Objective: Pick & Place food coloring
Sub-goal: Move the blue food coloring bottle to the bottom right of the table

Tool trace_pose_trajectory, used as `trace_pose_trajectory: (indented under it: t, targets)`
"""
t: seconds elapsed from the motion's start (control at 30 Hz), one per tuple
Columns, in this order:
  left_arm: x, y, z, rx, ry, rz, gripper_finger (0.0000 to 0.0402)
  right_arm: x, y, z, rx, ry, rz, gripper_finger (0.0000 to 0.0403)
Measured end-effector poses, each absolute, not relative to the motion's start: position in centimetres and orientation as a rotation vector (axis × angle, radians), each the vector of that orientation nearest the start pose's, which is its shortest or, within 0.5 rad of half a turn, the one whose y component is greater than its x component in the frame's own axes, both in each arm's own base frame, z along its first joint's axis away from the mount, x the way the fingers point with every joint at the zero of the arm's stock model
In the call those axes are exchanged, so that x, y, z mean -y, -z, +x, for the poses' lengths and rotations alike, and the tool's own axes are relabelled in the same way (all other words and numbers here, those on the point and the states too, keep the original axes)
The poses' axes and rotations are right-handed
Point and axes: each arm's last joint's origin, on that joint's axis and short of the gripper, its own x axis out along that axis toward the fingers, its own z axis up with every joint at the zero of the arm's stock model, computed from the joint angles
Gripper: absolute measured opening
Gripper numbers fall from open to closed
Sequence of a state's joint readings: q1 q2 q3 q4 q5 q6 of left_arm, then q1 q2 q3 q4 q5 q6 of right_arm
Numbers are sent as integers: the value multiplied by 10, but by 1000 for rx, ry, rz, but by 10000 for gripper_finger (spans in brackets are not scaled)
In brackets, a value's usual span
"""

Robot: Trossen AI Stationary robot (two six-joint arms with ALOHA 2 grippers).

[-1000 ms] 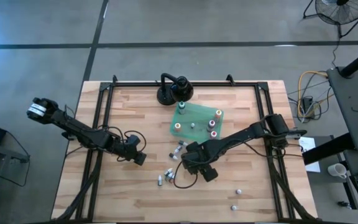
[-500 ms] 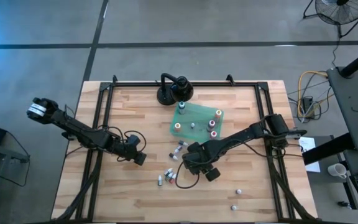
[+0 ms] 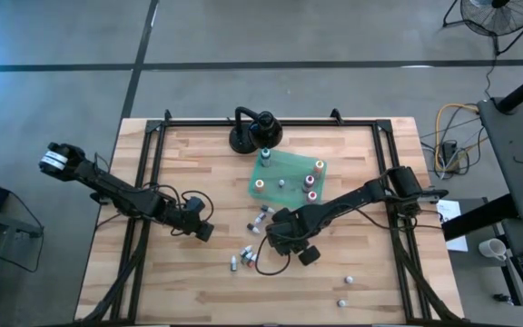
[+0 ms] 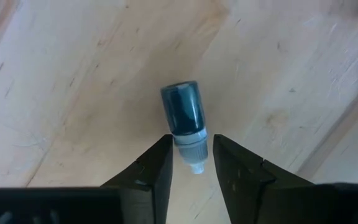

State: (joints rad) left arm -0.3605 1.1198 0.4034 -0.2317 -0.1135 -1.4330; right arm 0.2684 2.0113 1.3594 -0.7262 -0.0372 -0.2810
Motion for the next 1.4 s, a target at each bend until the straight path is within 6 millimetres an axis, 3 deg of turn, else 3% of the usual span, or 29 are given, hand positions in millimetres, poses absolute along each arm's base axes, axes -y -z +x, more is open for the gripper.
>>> trace_pose_trajectory:
  t: [0.33, 0.63, 0.83, 1.03, 1.2, 1.4]
  targets:
    - [62, -147, 175, -893, -459, -1096, 133, -102, -140, 364, -1359, -448, -353, 102]
    - [62, -147, 175, -893, -459, -1096, 133, -102, -145, 367, -1356, -422, -321, 60]
    - [62, -147, 175, -893, -459, -1096, 133, -101, -147, 359, -1445, -353, -241, 36]
    - [62, -147, 175, -893, -459, -1096, 133, -99, -165, 337, -1630, -263, 50, 33]
    - [62, -147, 175, -893, -459, -1096, 133, -99, -174, 314, -1913, -148, 389, 44]
    - [62, -147, 175, -893, -459, -1097, 133, -97, -162, 288, -2178, -16, 676, 55]
